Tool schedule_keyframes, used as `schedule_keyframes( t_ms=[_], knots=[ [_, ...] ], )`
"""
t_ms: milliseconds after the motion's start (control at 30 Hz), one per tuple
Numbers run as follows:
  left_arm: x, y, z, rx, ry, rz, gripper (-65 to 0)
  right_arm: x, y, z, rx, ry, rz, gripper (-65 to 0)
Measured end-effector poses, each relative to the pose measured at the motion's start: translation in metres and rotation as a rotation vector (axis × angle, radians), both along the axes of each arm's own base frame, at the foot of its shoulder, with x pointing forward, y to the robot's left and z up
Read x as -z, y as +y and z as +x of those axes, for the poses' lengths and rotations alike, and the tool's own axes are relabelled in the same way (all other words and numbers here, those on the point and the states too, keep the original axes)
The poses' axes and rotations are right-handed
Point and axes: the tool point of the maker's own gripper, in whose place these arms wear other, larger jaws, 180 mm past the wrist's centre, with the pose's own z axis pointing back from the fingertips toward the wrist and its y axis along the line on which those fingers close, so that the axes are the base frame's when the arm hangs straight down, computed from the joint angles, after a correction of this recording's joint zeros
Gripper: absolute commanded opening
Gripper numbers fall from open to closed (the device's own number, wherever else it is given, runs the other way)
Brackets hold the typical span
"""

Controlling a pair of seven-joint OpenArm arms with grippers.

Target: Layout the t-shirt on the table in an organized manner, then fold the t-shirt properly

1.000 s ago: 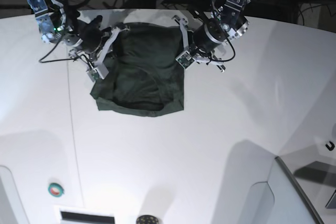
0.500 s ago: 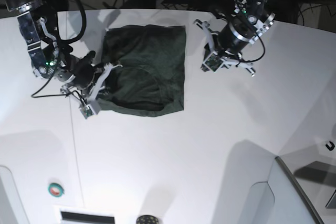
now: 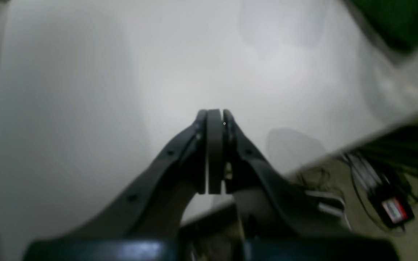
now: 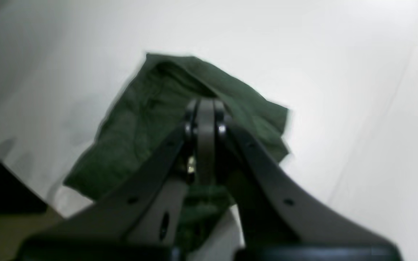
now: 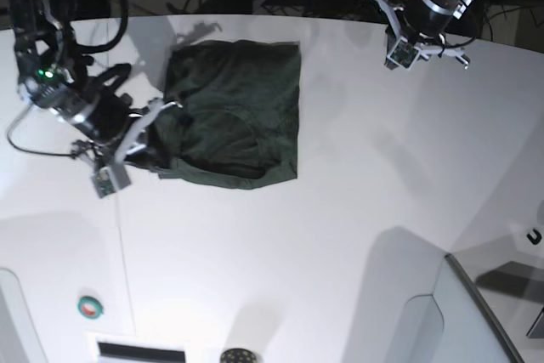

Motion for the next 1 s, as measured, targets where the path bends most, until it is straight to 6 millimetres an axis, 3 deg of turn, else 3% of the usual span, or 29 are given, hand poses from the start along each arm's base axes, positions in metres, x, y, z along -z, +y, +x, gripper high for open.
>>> schedule_keyframes(
  t_ms=[100, 233, 333, 433, 600, 667, 767, 833, 933, 1000],
  knots=[
    [0.007, 0.011, -0.009, -0.034, 0.021, -0.012, -65.0, 0.006, -0.030, -0.018, 0.036, 0.020, -0.051, -65.0],
    [0.011, 0.060, -0.035, -0.218, 0.065, -0.042, -65.0, 0.032, -0.053, -0.083, -0.050, 0.160, -0.174, -65.0],
    [0.005, 0.051, -0.064, -0.181, 0.134, -0.191, -65.0, 0.035, -0.050, -0.127, -0.075, 0.227, -0.144, -65.0],
    [0.006, 0.054, -0.094, -0.189, 0.203, -0.240, -65.0, 0.057, -0.062, -0.174, -0.055, 0.368, -0.179, -65.0],
    [0.051, 0.068, -0.153, -0.258, 0.373, -0.223, -65.0, 0.081, -0.058, -0.242, -0.023, 0.554, -0.134, -65.0],
    [0.068, 0.058, -0.175, -0.268, 0.389, -0.286, -65.0, 0.097, -0.062, -0.257, -0.007, 0.611, -0.125, -65.0],
    [0.101, 0.021, -0.216, -0.262, 0.461, -0.419, -65.0, 0.137, -0.074, -0.283, 0.037, 0.733, -0.148, -64.8],
    [0.126, -0.002, -0.243, -0.283, 0.535, -0.484, -65.0, 0.164, -0.068, -0.307, 0.028, 0.828, -0.131, -64.8],
    [0.153, -0.015, -0.267, -0.361, 0.620, -0.544, -65.0, 0.205, -0.055, -0.348, -0.009, 0.997, -0.134, -64.8],
    [0.165, -0.017, -0.271, -0.405, 0.652, -0.563, -65.0, 0.229, -0.053, -0.368, -0.041, 1.071, -0.169, -64.5]
  ],
)
